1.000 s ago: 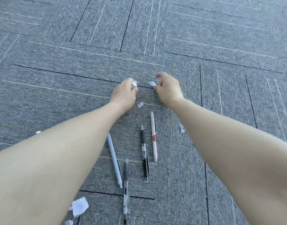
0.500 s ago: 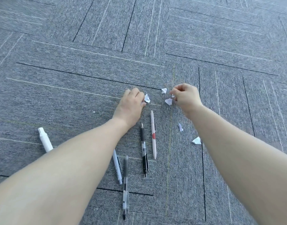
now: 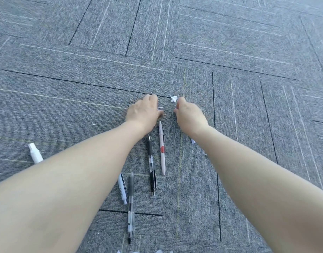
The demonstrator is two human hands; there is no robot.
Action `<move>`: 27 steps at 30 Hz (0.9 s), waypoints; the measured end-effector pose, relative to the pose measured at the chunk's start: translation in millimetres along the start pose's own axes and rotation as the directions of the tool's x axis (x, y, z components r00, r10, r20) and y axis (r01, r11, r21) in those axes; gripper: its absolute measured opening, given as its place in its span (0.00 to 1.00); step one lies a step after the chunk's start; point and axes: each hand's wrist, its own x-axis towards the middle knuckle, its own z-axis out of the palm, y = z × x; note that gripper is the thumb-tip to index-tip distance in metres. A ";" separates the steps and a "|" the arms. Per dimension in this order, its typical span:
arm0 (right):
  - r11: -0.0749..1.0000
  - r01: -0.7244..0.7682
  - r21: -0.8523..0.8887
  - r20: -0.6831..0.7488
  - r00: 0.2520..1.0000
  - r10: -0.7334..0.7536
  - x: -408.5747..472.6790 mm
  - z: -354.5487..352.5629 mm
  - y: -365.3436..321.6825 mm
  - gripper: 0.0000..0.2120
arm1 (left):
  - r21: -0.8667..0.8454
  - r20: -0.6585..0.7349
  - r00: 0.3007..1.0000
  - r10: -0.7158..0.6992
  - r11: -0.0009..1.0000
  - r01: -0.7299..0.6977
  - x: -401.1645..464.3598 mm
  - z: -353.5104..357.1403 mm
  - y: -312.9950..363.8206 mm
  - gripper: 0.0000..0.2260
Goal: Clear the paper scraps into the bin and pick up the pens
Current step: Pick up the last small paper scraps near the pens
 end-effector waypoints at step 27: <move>0.932 -0.200 0.301 0.181 0.972 0.150 -58.6 -24.1 43.7 0.05 | -0.273 0.060 0.987 -0.152 0.948 0.162 8.2 -10.1 12.0 0.04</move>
